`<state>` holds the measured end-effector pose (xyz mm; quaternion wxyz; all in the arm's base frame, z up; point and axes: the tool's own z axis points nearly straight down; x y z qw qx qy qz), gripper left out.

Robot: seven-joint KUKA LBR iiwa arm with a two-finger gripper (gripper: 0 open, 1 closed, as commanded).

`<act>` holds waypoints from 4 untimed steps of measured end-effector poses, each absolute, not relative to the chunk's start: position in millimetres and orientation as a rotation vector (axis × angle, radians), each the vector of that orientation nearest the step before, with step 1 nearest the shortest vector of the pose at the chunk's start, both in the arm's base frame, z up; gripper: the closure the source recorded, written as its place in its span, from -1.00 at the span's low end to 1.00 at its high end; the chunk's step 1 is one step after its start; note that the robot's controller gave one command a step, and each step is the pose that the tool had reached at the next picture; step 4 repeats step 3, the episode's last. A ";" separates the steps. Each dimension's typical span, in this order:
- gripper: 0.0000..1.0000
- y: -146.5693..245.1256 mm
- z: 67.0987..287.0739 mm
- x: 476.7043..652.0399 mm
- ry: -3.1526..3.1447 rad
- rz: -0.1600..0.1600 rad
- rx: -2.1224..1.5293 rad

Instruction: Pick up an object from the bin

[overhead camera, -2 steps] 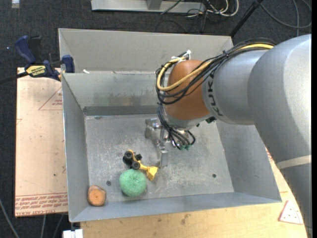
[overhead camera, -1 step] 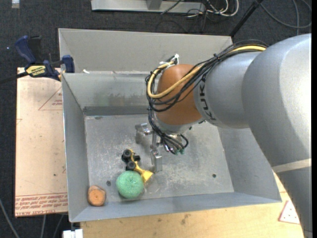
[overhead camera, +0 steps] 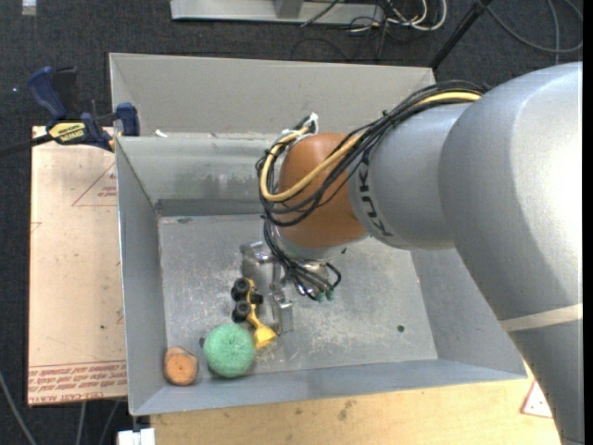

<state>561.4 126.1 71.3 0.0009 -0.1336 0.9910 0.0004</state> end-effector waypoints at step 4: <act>1.00 157.7 237.2 526.9 3.068 0.002 -0.651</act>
Offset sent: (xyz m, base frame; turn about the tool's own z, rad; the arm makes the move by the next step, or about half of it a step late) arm 0.0000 0.0000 0.0000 0.0000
